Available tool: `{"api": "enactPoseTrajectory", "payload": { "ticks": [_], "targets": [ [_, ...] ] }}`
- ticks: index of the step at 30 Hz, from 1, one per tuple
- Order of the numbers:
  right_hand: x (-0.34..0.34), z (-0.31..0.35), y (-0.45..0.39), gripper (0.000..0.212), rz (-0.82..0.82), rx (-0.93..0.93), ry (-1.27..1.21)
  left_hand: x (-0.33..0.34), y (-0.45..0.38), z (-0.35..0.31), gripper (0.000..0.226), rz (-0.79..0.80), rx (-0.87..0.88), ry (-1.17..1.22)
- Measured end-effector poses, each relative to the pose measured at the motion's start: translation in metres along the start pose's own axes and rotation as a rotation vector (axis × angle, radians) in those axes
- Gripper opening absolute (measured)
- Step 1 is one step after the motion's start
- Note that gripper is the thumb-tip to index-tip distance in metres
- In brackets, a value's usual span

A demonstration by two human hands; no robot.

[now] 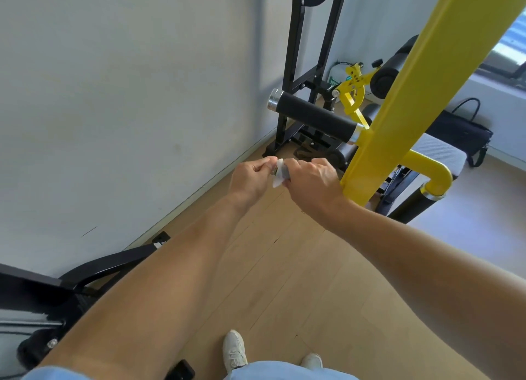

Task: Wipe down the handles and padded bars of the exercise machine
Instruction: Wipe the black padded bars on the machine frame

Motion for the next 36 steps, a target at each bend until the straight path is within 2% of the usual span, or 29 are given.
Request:
{"api": "enactPoseTrajectory", "payload": {
  "ticks": [4,7,10,13,15,17,23,26,29,32,34,36],
  "targets": [
    [-0.012,-0.012,0.017,0.025,0.218,-0.012,0.466,0.0,0.0,0.004,0.039,0.001,-0.019,-0.011],
    [-0.012,-0.011,0.026,0.025,0.259,-0.087,0.561,0.002,0.002,0.005,0.04,0.002,-0.021,-0.024],
    [-0.007,-0.003,0.013,0.026,0.167,-0.097,0.26,0.001,0.003,0.004,0.036,0.001,-0.002,-0.013],
    [0.0,0.007,0.0,0.024,0.092,0.007,-0.189,-0.002,0.004,0.004,0.037,-0.005,0.003,-0.043],
    [0.002,0.013,-0.003,0.025,0.024,0.038,-0.317,-0.004,0.005,0.006,0.038,-0.011,-0.016,-0.046],
    [0.002,0.013,-0.003,0.025,0.002,0.02,-0.211,-0.006,0.005,0.008,0.038,-0.022,-0.02,-0.036],
    [-0.006,-0.003,0.013,0.023,0.321,0.007,0.58,-0.006,0.006,0.006,0.036,-0.025,-0.01,0.013],
    [-0.007,-0.007,0.027,0.027,0.387,-0.062,0.73,-0.001,0.006,0.007,0.038,-0.021,-0.033,0.025],
    [-0.011,-0.01,0.016,0.02,0.316,-0.049,0.554,0.001,0.008,0.006,0.037,-0.02,-0.045,0.024],
    [-0.005,0.0,-0.006,0.029,0.249,-0.008,0.192,0.002,0.009,0.004,0.035,-0.013,-0.038,0.043],
    [0.003,0.007,-0.013,0.027,0.213,0.039,-0.026,0.0,0.009,0.005,0.036,-0.015,-0.044,0.005],
    [0.009,0.009,-0.014,0.023,0.162,0.058,-0.092,-0.002,0.008,0.006,0.038,-0.028,-0.035,-0.011]
  ]
}}
Point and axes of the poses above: each hand's wrist, its own y-axis away from the middle knuckle, its own x-axis out of the palm, z = x × y, the point moved 9 cm from there along -y, towards the middle knuckle
